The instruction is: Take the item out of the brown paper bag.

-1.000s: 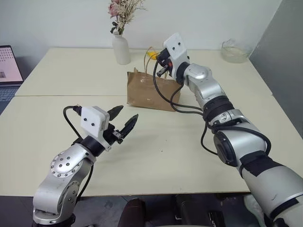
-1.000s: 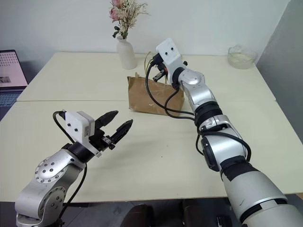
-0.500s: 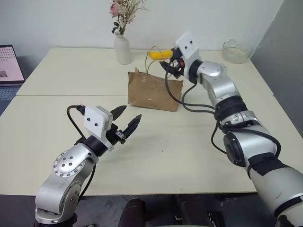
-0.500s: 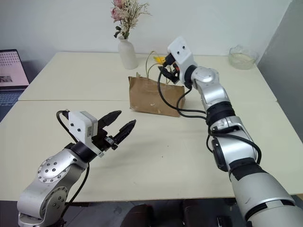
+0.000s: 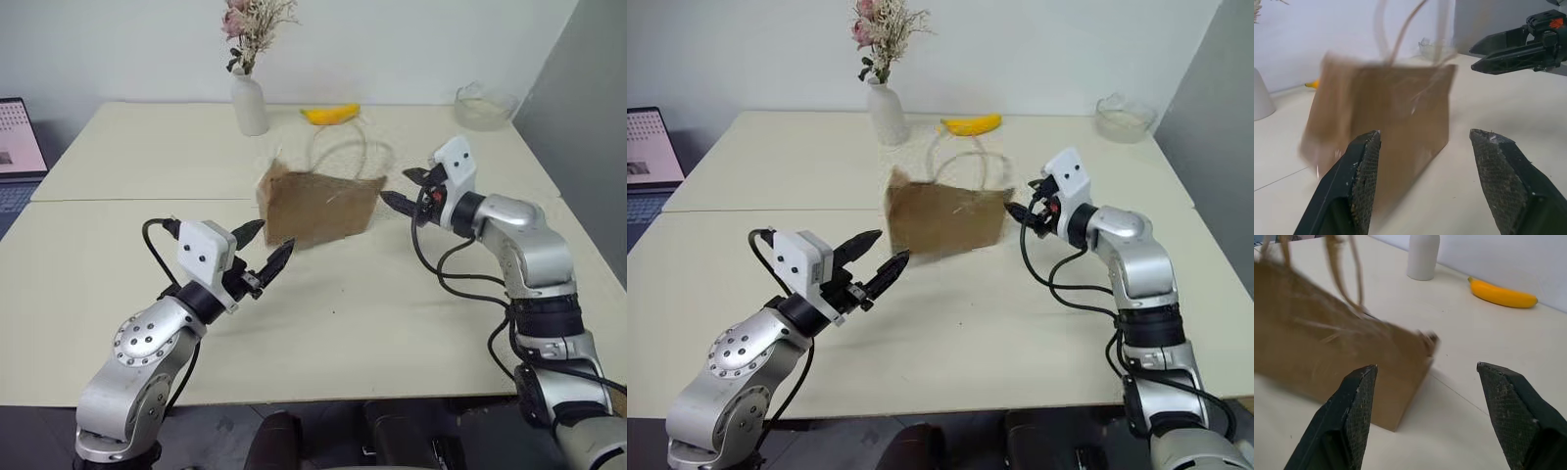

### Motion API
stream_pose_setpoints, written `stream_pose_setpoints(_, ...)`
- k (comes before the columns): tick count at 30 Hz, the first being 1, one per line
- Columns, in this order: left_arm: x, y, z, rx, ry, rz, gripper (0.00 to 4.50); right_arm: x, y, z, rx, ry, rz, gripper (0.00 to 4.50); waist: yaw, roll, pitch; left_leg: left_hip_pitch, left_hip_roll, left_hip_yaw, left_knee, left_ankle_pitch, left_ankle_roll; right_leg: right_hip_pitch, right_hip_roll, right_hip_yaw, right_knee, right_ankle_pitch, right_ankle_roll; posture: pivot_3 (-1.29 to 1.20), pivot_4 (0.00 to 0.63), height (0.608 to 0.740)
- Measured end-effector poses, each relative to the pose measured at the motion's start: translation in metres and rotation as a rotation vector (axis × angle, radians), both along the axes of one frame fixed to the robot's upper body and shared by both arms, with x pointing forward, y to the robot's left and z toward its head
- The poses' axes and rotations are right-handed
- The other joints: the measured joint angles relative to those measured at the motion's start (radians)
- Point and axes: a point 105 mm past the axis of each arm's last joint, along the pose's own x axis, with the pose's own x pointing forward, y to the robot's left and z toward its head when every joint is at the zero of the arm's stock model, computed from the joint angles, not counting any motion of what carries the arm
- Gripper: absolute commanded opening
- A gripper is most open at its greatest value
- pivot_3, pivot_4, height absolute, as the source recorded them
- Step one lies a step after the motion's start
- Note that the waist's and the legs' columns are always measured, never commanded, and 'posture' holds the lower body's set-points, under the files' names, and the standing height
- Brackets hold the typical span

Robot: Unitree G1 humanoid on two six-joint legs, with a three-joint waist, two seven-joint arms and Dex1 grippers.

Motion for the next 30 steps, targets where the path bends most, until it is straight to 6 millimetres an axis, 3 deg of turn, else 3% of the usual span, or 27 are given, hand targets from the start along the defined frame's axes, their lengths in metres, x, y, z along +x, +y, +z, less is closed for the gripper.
stream_pose_setpoints(8, 0.001, 0.0, -0.001, 0.004, 0.002, -0.007, 3.03, -0.006, 0.031, 0.022, 0.047, -0.068, 0.075, 3.4, 0.004, 0.0, 0.0, -0.001, 0.0, 0.0, 0.0, 0.0, 0.0, 0.0, 0.0, 0.0, -0.002, 0.001, 0.0, 0.0, 0.15, 0.74)
stream_pose_setpoints(18, 0.0, 0.006, -0.009, 0.018, 0.024, 0.032, 3.03, -0.012, 0.03, 0.014, -0.029, -0.048, 0.145, 3.4, 0.005, -0.001, 0.0, -0.002, 0.0, -0.001, 0.0, 0.0, 0.001, 0.0, -0.001, -0.001, -0.002, 0.001, 0.0, 0.0, 0.15, 0.74)
stream_pose_setpoints(22, 0.003, 0.014, -0.012, 0.014, 0.032, 0.075, 3.03, -0.037, 0.029, 0.001, -0.055, 0.013, 0.272, 3.4, 0.007, -0.001, 0.0, -0.002, 0.0, -0.001, 0.0, 0.0, 0.001, 0.0, -0.001, -0.001, -0.003, 0.0, 0.0, 0.0, 0.15, 0.74)
stream_pose_setpoints(26, 0.013, 0.027, -0.012, 0.032, 0.038, 0.094, 3.03, -0.056, 0.035, 0.005, -0.047, 0.025, 0.363, 3.4, 0.005, -0.001, -0.001, -0.002, 0.0, -0.001, 0.001, 0.0, 0.001, 0.0, 0.0, -0.002, -0.001, 0.001, 0.0, 0.0, 0.15, 0.74)
stream_pose_setpoints(30, 0.026, 0.04, 0.002, 0.041, 0.01, 0.093, 3.85, -0.066, 0.041, 0.008, -0.036, 0.02, 0.405, 3.45, 0.005, -0.001, -0.001, 0.0, 0.0, -0.001, 0.001, 0.001, 0.001, 0.001, 0.0, -0.002, -0.001, 0.001, 0.0, 0.0, 0.15, 0.74)
